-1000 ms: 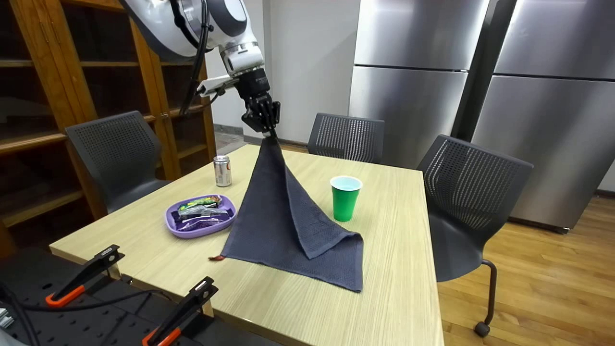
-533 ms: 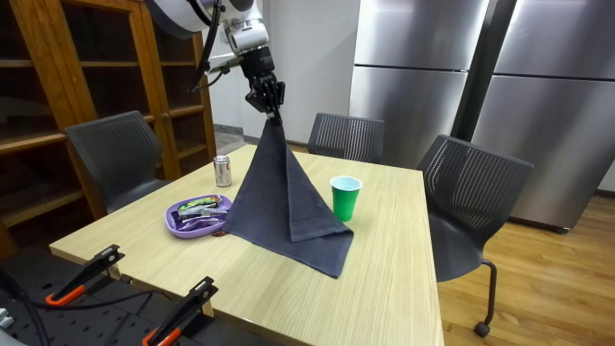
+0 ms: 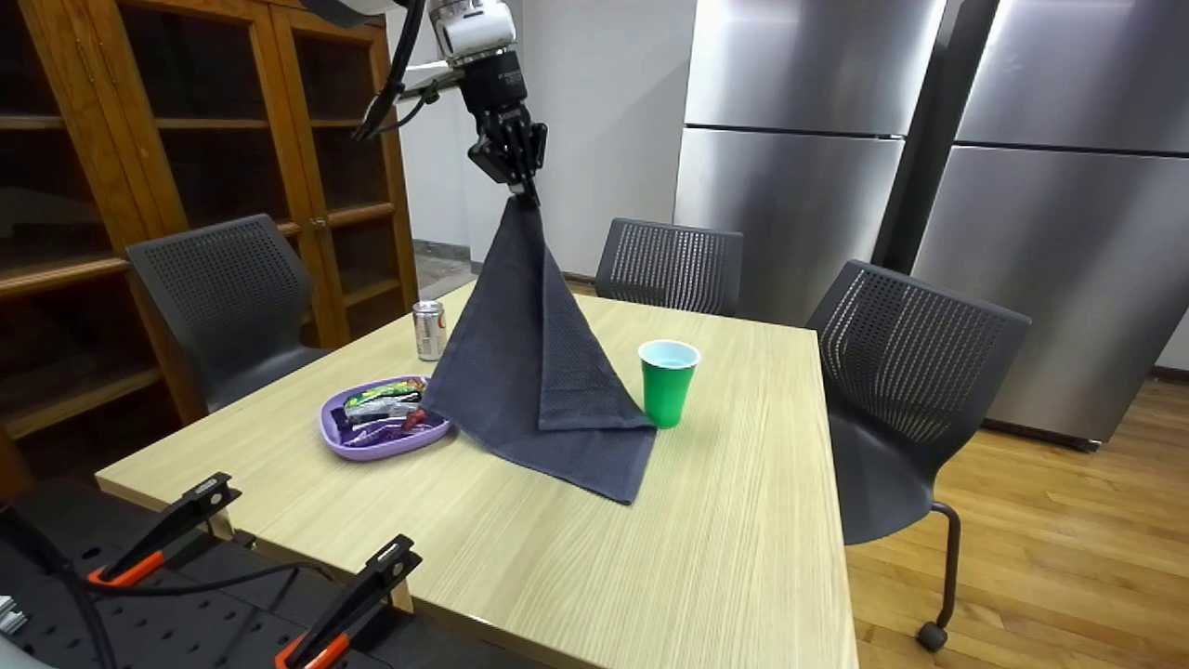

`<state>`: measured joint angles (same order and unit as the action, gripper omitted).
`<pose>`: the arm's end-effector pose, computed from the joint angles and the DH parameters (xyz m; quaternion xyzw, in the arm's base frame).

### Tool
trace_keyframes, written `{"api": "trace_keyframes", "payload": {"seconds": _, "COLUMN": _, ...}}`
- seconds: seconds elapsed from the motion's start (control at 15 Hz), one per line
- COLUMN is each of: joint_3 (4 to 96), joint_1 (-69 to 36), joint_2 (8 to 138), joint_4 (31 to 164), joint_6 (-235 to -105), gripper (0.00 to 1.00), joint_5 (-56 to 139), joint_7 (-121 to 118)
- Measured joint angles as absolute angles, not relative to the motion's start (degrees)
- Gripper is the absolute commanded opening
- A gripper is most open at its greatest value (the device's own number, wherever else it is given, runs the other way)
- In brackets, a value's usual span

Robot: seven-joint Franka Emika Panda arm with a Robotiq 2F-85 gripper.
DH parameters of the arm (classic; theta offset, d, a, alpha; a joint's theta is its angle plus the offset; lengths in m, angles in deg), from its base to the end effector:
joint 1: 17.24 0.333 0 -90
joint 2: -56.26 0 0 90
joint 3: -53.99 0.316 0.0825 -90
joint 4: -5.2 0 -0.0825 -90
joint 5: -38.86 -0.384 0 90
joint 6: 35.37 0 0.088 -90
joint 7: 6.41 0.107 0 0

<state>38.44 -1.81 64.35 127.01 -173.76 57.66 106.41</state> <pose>0.5765 -0.0003 0.3616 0.6388 -0.7537 0.1539 0.0141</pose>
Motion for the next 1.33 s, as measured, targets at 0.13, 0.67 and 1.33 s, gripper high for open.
{"api": "trace_keyframes", "payload": {"seconds": 0.13, "joint_3": 40.87, "joint_1": -3.40, "joint_2": 63.68, "joint_4": 126.66, "joint_6": -173.30, "gripper": 0.01, "joint_5": 57.68, "joint_7": 107.12}}
{"api": "trace_keyframes", "payload": {"seconds": 0.67, "joint_3": 46.53, "joint_1": -6.45, "joint_2": 61.07, "joint_4": 123.40, "joint_6": -168.92, "gripper": 0.01, "joint_5": 57.73, "joint_7": 109.96}}
{"api": "trace_keyframes", "payload": {"seconds": 1.33, "joint_3": 52.96, "joint_1": -6.66, "joint_2": 59.88, "joint_4": 116.73, "joint_6": -160.60, "gripper": 0.01, "joint_5": 61.40, "joint_7": 114.98}}
